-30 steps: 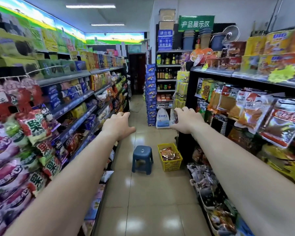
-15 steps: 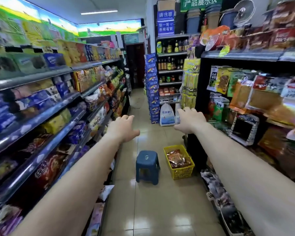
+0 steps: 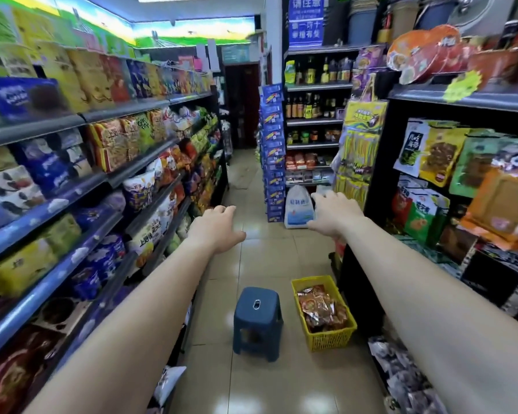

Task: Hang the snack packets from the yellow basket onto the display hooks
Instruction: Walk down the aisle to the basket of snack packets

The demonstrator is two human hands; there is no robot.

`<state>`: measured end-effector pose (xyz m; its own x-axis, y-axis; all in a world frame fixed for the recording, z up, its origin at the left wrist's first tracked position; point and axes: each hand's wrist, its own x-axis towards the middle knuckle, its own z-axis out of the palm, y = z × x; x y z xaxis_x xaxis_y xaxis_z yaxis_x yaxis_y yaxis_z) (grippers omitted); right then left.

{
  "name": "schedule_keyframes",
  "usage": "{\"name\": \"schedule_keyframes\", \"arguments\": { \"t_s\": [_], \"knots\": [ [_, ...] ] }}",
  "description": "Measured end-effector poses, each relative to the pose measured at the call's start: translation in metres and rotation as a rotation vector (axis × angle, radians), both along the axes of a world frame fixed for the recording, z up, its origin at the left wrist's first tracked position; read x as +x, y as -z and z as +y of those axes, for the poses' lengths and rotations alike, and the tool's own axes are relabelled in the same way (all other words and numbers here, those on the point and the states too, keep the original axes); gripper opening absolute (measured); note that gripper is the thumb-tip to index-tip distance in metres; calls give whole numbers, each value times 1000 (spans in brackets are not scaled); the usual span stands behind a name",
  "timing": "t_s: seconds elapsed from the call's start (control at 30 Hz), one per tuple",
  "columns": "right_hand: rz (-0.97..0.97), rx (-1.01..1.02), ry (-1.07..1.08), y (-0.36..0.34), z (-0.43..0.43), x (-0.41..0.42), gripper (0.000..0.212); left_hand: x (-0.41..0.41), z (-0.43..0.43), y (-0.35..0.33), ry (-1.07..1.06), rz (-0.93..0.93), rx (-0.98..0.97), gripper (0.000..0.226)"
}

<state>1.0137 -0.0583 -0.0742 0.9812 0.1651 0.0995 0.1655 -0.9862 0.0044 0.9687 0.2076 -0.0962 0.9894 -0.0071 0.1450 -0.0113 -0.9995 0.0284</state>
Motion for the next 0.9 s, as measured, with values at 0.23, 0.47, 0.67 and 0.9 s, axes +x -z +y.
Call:
{"name": "schedule_keyframes", "arguments": {
  "t_s": [0.23,0.47,0.67,0.9],
  "knots": [
    [52,-25,10,12,53,152,78,158,56,19,-6,34,-44,79],
    [49,-20,-32,-2,115,292,69,306,114,8,11,44,-25,79],
    [63,-16,-23,6,133,389,67,408,120,16,36,71,-17,78],
    [48,8,-34,36,127,529,66,541,116,35,39,83,-1,75]
  ]
}}
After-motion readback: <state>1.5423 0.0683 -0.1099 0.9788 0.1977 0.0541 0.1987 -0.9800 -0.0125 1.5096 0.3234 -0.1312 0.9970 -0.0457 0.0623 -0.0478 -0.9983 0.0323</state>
